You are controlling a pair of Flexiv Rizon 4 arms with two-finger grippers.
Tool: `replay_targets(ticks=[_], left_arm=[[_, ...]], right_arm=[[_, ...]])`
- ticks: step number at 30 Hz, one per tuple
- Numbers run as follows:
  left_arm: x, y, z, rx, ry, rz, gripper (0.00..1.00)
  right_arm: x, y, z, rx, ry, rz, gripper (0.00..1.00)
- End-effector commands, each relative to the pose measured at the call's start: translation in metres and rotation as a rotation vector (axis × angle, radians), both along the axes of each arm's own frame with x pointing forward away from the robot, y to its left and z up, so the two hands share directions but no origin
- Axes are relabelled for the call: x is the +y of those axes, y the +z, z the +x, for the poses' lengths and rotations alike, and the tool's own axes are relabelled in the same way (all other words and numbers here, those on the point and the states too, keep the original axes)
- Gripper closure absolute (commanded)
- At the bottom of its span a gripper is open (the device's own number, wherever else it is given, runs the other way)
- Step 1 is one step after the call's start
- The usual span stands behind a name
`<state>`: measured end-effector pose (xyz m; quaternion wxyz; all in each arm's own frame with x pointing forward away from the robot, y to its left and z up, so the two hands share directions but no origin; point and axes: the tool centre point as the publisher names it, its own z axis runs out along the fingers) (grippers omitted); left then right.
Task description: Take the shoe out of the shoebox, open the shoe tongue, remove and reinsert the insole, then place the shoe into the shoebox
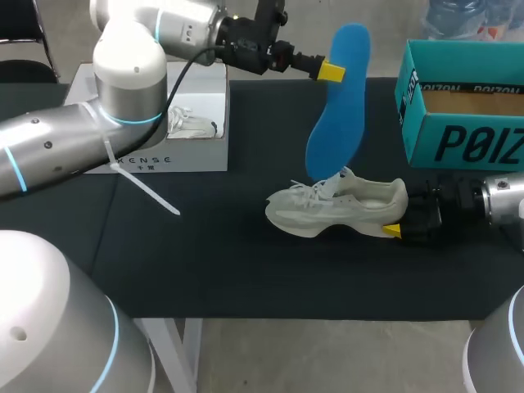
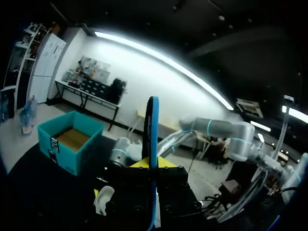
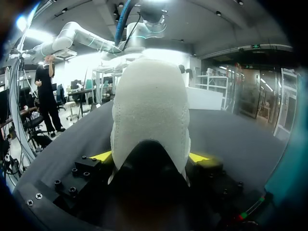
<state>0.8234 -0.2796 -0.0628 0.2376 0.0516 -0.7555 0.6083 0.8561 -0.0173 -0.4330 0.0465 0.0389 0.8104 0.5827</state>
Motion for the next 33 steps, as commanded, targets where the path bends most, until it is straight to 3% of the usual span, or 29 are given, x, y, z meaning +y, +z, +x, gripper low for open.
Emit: replay_targets(ticks=[1, 8, 23, 33], left_arm=[[0.003, 0.003, -0.005, -0.002, 0.011, 0.008, 1.00], [0.003, 0.003, -0.005, -0.002, 0.011, 0.008, 1.00], [0.003, 0.003, -0.005, -0.002, 0.011, 0.008, 1.00], [0.003, 0.003, -0.005, -0.002, 0.011, 0.008, 1.00]], right_arm=[[0.001, -0.004, 0.002, -0.001, -0.001, -0.001, 0.00], [0.001, -0.004, 0.002, -0.001, -0.001, -0.001, 0.00], [-0.041, 0.027, -0.006, -0.100, -0.041, -0.058, 0.00], [-0.069, 0.054, -0.016, -0.067, -0.012, -0.247, 0.00]])
